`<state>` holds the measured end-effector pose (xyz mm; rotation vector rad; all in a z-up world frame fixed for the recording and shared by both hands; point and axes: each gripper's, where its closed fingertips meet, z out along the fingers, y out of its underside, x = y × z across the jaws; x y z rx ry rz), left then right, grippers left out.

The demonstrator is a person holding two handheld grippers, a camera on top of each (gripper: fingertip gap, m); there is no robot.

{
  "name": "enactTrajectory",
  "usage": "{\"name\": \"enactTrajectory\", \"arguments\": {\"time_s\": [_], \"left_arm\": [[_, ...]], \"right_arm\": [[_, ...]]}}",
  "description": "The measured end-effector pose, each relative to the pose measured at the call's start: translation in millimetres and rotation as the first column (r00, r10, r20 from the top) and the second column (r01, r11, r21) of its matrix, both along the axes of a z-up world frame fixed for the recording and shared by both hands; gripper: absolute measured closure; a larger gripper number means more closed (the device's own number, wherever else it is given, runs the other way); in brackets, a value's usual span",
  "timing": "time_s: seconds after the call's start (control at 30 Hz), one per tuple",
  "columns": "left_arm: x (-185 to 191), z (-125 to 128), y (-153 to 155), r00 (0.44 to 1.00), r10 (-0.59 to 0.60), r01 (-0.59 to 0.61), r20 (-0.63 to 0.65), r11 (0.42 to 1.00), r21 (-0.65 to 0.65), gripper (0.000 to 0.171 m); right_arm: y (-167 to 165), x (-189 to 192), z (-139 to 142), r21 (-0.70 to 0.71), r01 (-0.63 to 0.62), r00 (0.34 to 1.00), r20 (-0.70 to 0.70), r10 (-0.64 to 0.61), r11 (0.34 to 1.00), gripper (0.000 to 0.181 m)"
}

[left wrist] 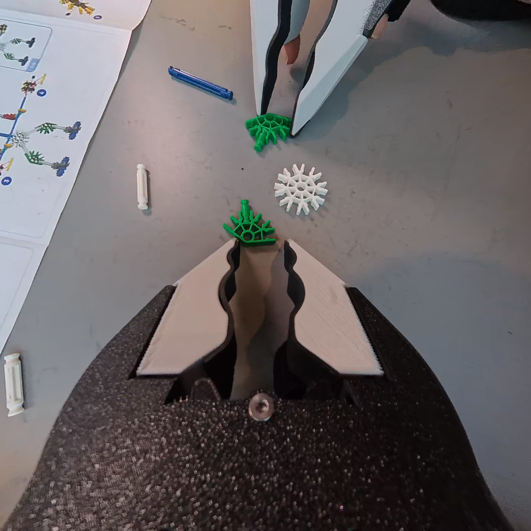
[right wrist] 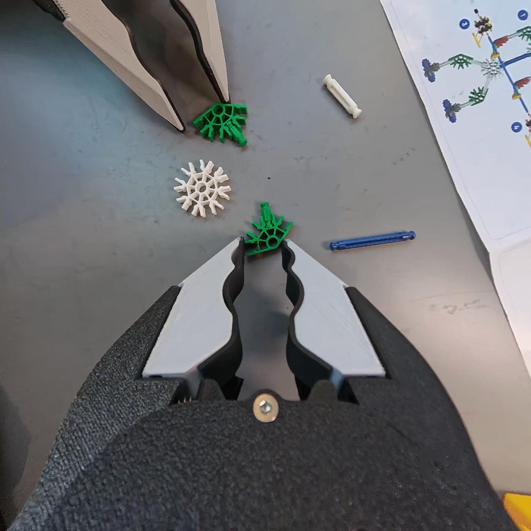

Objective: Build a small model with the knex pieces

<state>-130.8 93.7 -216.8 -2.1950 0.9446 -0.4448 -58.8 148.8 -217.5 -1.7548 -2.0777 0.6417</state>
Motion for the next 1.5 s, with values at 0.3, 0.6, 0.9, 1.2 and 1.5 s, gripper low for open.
{"name": "enactTrajectory", "arguments": {"time_s": [0.3,0.6,0.9,1.2,1.5], "left_arm": [[-18.3,19.2,18.6,0.985,0.122,-0.129,0.12,0.99,0.049,0.142],[-49.6,15.0,56.1,0.929,0.351,-0.362,0.116,0.928,0.088,0.142],[-33.8,3.7,76.7,0.943,0.332,-0.331,0.016,0.938,0.104,0.141],[-31.6,-0.2,81.6,0.949,0.306,-0.294,-0.07,0.944,0.15,0.167],[-23.1,29.4,68.5,0.966,0.248,-0.256,0.072,0.953,0.164,0.143]], "right_arm": [[3.1,-4.4,26.5,-0.037,-0.066,0.986,-0.157,0.059,0.997,0.15],[42.9,-19.4,54.6,-0.002,0.009,0.902,-0.432,-0.009,1.0,0.146],[68.2,-10.6,29.8,0.031,0.109,0.94,-0.327,-0.093,0.994,0.141],[69.2,-11.8,30.0,0.044,0.116,0.938,-0.334,-0.095,0.992,0.143],[68.6,-11.7,33.7,0.05,0.117,0.933,-0.346,-0.093,0.992,0.144]]}}
